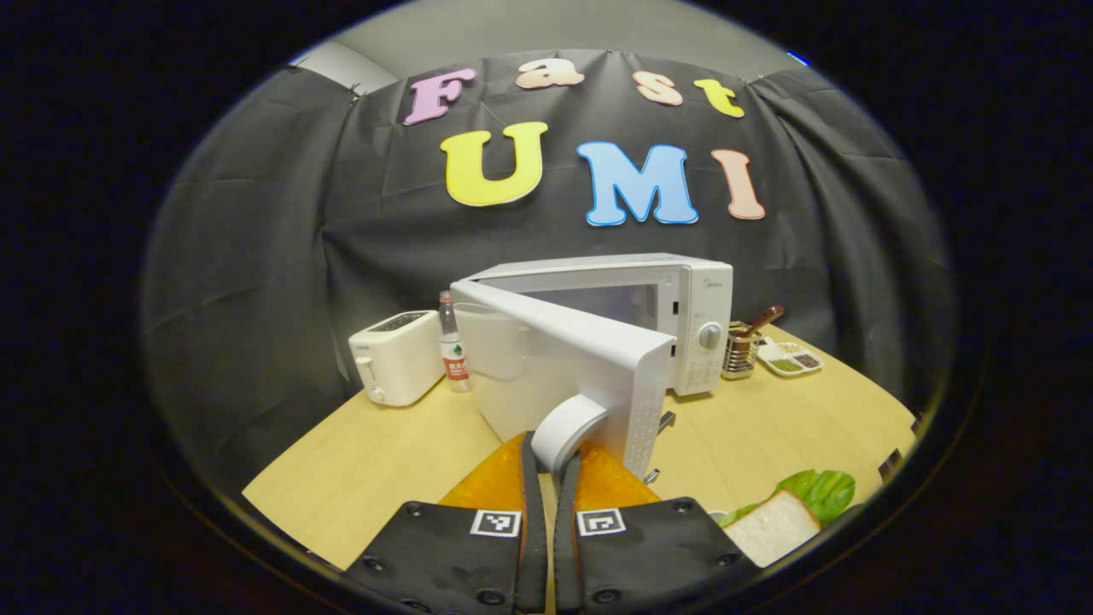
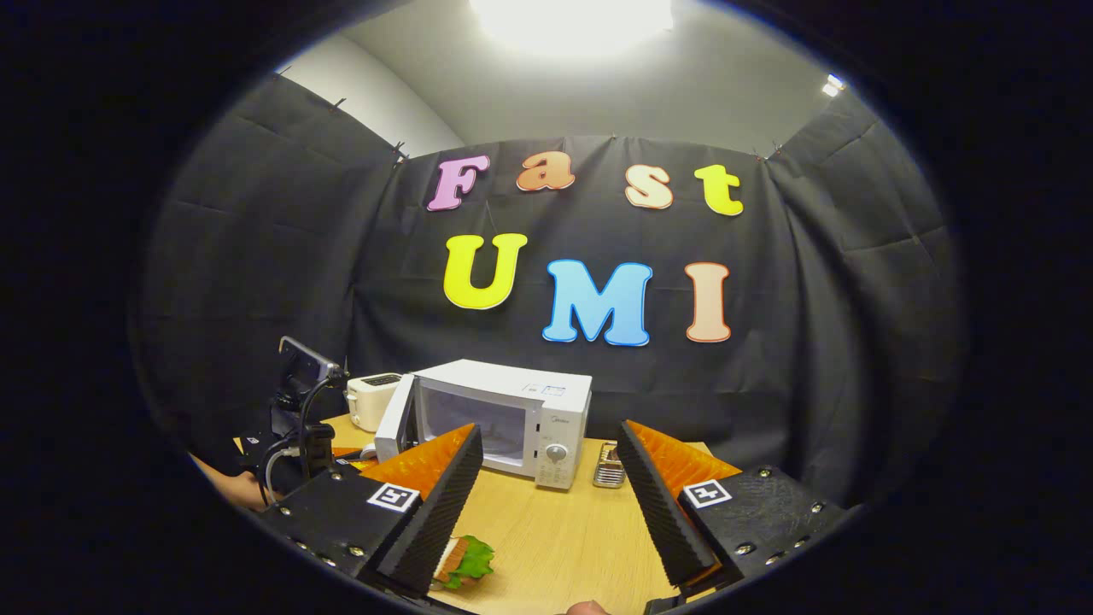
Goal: Open the microwave oven with the left hand, put the food in, and close the microwave oven.
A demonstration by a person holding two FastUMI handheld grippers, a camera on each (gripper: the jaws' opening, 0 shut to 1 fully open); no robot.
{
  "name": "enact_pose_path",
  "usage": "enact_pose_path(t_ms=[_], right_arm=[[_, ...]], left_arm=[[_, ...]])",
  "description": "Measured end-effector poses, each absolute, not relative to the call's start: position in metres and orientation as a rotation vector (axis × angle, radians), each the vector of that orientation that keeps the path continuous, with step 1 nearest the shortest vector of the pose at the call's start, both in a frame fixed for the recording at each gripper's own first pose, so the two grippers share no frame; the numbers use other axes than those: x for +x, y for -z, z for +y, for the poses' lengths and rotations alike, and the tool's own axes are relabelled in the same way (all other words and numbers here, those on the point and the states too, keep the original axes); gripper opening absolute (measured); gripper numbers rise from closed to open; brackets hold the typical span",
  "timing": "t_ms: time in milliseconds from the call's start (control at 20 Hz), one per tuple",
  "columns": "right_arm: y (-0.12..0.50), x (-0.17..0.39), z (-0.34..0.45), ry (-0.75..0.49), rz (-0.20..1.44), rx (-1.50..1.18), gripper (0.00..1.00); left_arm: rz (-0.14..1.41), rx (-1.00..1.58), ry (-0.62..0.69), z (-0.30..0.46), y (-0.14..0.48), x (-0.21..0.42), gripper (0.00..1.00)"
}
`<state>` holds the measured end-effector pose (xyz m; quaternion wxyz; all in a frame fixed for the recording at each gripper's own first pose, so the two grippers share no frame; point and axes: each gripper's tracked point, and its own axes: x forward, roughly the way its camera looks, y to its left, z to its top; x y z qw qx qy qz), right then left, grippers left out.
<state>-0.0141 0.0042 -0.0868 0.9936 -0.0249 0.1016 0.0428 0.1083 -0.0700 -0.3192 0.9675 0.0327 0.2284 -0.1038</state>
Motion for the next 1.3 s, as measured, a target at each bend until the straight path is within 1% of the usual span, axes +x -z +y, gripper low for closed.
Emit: enact_pose_path(t_ms=[400,450,500,650,800,900,1000,1050,1100,1150,1250,1300], right_arm=[[0.096,0.009,0.077,-0.097,0.231,-0.045,0.96],[0.095,0.014,0.082,-0.091,0.228,-0.048,0.96],[0.095,0.019,0.088,-0.083,0.223,-0.045,0.96],[0.093,0.031,0.100,-0.054,0.214,-0.029,0.96],[0.091,0.041,0.096,0.004,0.203,-0.046,0.96],[0.091,0.044,0.097,0.016,0.201,-0.022,0.96],[0.093,0.044,0.094,0.017,0.205,-0.009,0.96],[0.096,0.045,0.091,0.012,0.210,-0.010,0.96],[0.101,0.045,0.089,0.002,0.221,-0.012,0.96],[0.106,0.046,0.086,-0.013,0.233,-0.010,0.96],[0.123,0.047,0.087,-0.083,0.291,0.025,0.96],[0.134,0.047,0.086,-0.118,0.328,0.050,0.96]], left_arm=[[0.437,0.070,0.230,0.006,0.324,0.103,0.10],[0.439,0.071,0.230,0.016,0.324,0.103,0.12],[0.437,0.064,0.236,0.023,0.324,0.104,0.10],[0.440,0.060,0.266,0.040,0.325,0.105,0.10],[0.441,0.062,0.302,0.053,0.326,0.108,0.10],[0.441,0.044,0.306,0.063,0.327,0.109,0.11],[0.463,-0.005,0.282,0.073,0.331,0.104,0.16],[0.468,-0.012,0.251,0.081,0.330,0.098,0.25],[0.460,-0.013,0.221,0.087,0.325,0.091,0.23],[0.448,-0.005,0.192,0.091,0.317,0.084,0.29],[0.432,-0.002,0.150,0.093,0.298,0.066,0.52],[0.418,-0.012,0.135,0.092,0.283,0.056,0.53]])
